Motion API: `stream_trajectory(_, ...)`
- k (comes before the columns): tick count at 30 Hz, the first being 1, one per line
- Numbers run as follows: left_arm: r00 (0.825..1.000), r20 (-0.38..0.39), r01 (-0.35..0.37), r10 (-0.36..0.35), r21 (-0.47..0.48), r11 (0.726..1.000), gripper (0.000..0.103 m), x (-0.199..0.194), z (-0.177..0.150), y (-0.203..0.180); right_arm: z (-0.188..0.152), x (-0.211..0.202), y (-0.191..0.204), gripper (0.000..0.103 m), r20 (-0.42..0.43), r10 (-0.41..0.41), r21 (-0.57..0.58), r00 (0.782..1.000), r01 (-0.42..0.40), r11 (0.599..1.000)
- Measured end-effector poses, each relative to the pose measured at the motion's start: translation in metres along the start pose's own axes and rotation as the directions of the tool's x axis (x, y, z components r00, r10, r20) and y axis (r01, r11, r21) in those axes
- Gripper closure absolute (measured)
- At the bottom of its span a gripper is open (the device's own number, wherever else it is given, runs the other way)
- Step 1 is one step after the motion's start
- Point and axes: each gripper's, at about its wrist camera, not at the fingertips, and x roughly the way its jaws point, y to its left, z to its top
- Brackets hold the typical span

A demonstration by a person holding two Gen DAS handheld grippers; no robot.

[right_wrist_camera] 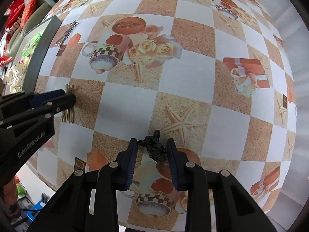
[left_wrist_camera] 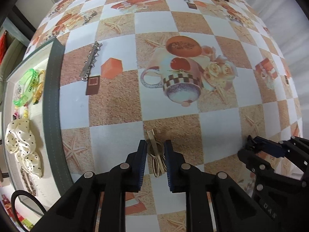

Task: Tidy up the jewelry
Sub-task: 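Grasp the beige hair clips with the left tool while the right grasps the black claw clip, then carry the black claw clip into the tray with the right tool while the left releases the beige clips there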

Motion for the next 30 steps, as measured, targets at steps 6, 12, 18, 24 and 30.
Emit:
stream_trajectory(6, 0.999, 0.029, 0.045, -0.045, -0.004, 0.999, 0.08, -0.018, -0.001, 0.007, 0.007, -0.009, -0.018, 0.07, -0.002, 0.075, 0.078, 0.997, -0.075, 0.994)
stream_trajectory(12, 0.996, 0.057, 0.066, -0.065, -0.002, 0.998, 0.08, -0.034, -0.002, 0.018, 0.014, -0.026, -0.026, 0.07, 0.012, 0.104, 0.101, 0.994, -0.105, 0.989)
stream_trajectory(18, 0.992, 0.099, 0.085, -0.082, -0.019, 0.996, 0.08, -0.055, -0.007, 0.034, 0.016, -0.044, -0.035, 0.07, 0.028, 0.126, 0.122, 0.992, -0.128, 0.984)
stream_trajectory(24, 0.987, 0.131, 0.095, -0.088, -0.046, 0.994, 0.08, -0.073, -0.016, 0.051, 0.022, -0.058, -0.018, 0.07, 0.046, 0.13, 0.1, 0.99, -0.134, 0.986)
stream_trajectory(30, 0.986, 0.149, 0.09, -0.077, -0.083, 0.992, 0.08, -0.08, -0.023, 0.071, 0.036, -0.072, 0.003, 0.07, 0.064, 0.142, 0.058, 0.988, -0.145, 0.988)
